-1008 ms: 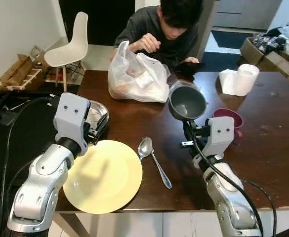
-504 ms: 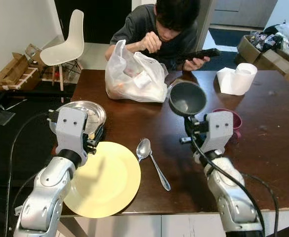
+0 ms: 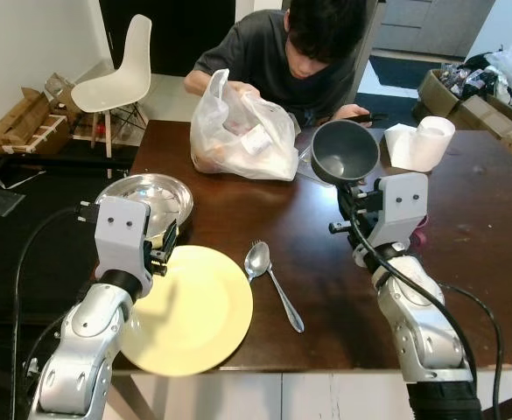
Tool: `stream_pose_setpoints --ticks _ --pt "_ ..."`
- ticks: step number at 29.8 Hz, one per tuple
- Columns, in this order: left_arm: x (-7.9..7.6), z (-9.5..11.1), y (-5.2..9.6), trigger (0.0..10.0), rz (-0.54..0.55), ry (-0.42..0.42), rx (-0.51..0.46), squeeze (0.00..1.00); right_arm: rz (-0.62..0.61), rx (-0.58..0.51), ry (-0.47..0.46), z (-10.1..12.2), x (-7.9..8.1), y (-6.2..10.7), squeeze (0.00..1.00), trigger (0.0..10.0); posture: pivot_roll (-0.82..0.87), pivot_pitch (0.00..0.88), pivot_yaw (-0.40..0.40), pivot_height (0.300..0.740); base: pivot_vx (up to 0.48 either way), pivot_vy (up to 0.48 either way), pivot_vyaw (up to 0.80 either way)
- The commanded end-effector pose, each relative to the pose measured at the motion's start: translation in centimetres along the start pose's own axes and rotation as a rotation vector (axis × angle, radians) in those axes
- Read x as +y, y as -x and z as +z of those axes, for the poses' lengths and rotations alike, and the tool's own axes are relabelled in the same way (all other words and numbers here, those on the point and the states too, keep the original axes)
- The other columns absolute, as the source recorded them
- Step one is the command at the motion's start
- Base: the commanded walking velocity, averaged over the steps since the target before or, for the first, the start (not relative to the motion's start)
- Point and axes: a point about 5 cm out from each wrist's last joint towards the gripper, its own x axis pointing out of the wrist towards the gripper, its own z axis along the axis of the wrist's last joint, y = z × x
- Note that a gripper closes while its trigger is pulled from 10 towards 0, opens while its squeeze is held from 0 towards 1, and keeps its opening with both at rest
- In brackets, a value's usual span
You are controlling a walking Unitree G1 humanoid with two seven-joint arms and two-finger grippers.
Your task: Setting the table
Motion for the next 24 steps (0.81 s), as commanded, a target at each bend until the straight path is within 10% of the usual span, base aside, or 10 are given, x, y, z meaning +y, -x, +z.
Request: stream_pose_setpoints --ticks 1,24 --pt "-0.1 -0.12 0.06 10.0 -0.014 0.005 0.0 0.0 -0.021 0.001 -0.008 -0.23 -0.38 0.33 0.0 10.0 0.03 0.0 0.026 0.74 -0.409 0.0 0.0" --pt "0.0 0.01 -0.05 10.0 -0.019 -0.001 -0.005 0.0 -0.024 0.024 -0.023 -0.8 -0.3 0.27 0.0 10.0 0.04 0.0 0.032 0.74 -0.404 0.0 0.0"
